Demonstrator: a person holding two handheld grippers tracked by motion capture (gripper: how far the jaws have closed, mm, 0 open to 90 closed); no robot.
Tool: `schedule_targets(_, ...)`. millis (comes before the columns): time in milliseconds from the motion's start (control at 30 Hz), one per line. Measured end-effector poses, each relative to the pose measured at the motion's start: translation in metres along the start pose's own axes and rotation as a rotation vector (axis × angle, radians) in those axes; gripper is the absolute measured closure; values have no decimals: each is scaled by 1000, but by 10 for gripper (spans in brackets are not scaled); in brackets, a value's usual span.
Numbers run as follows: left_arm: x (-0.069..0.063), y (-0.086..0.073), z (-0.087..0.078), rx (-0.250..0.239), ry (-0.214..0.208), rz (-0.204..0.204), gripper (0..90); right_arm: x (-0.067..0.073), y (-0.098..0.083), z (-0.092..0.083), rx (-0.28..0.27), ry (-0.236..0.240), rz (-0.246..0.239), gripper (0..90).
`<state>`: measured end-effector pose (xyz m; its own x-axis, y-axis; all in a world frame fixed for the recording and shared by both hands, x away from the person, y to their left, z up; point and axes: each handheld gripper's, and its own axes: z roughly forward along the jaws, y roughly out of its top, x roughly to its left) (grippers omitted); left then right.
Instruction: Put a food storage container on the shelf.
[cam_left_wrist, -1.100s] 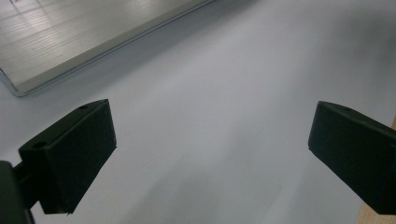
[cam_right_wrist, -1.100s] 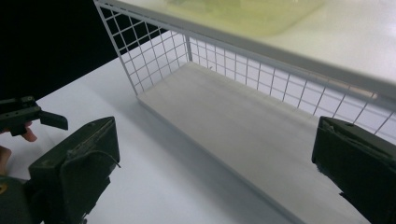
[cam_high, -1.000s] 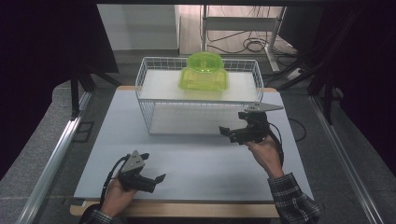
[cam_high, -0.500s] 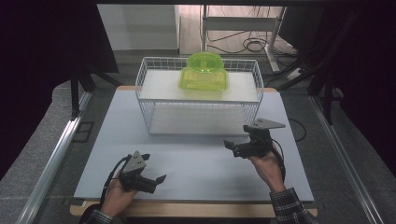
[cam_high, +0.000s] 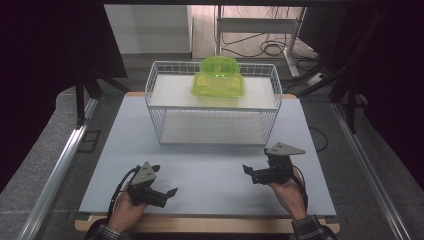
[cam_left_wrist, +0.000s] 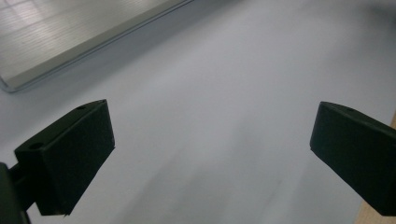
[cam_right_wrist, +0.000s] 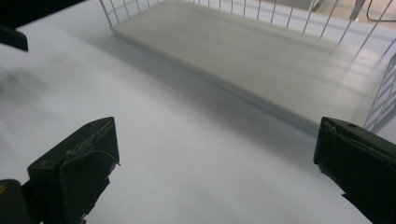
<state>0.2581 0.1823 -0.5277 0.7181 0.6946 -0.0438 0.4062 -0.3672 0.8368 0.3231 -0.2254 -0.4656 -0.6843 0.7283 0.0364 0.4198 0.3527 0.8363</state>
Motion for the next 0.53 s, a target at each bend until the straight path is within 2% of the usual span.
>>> schedule_targets(300,-1,-2,2,-11,-43,24,0,3,-31,6,84,1,16,2)
schedule_targets(467,1,-3,2,-30,-51,46,0,6,-36,14,137,-12,2,2)
schedule_targets(533,2,-3,3,-21,-64,34,0,7,-36,15,145,-19,-5,2)
